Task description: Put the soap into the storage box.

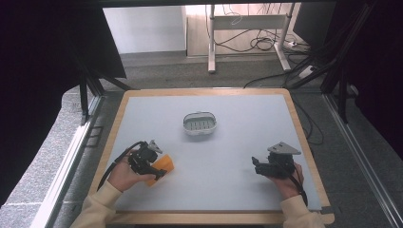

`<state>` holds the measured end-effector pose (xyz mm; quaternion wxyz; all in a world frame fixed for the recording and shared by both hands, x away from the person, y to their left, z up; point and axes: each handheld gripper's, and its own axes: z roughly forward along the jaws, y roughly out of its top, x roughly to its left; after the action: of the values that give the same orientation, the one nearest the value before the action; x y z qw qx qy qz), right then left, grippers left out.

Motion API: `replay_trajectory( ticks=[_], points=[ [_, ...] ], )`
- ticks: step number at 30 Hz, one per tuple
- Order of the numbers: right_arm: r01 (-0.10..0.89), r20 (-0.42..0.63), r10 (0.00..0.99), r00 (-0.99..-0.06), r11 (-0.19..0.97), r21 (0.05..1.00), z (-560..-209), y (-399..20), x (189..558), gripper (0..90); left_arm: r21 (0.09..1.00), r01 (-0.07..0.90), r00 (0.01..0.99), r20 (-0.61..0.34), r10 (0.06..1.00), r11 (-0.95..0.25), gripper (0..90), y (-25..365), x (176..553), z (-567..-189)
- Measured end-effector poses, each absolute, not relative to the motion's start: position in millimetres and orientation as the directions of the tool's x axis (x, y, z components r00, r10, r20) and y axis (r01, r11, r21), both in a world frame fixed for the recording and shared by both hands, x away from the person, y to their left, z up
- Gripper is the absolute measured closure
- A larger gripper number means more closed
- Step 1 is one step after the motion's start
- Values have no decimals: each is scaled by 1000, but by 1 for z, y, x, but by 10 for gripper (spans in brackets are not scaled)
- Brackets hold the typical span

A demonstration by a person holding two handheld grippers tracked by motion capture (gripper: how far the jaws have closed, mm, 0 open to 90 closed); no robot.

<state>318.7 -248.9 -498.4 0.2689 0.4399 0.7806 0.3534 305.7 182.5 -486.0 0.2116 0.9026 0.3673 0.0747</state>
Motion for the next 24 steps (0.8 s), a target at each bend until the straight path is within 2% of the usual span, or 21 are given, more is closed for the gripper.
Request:
replay_trajectory(
  ticks=[6,12,19,24],
  points=[
    [498,-112,878,-465,364,787,-499,-249,319,159,419,642,712,-16,702,-642,376,181,307,-490],
    [498,-114,879,-462,364,787,-499,-249,319,159,398,651,715,-35,698,-646,508,179,308,-495],
    [499,-121,880,-460,369,784,-499,-250,319,160,379,651,720,-35,693,-658,591,178,309,-498],
    [502,-120,884,-452,364,785,-499,-251,319,161,371,650,722,-28,692,-663,614,175,309,-498]
  ],
)
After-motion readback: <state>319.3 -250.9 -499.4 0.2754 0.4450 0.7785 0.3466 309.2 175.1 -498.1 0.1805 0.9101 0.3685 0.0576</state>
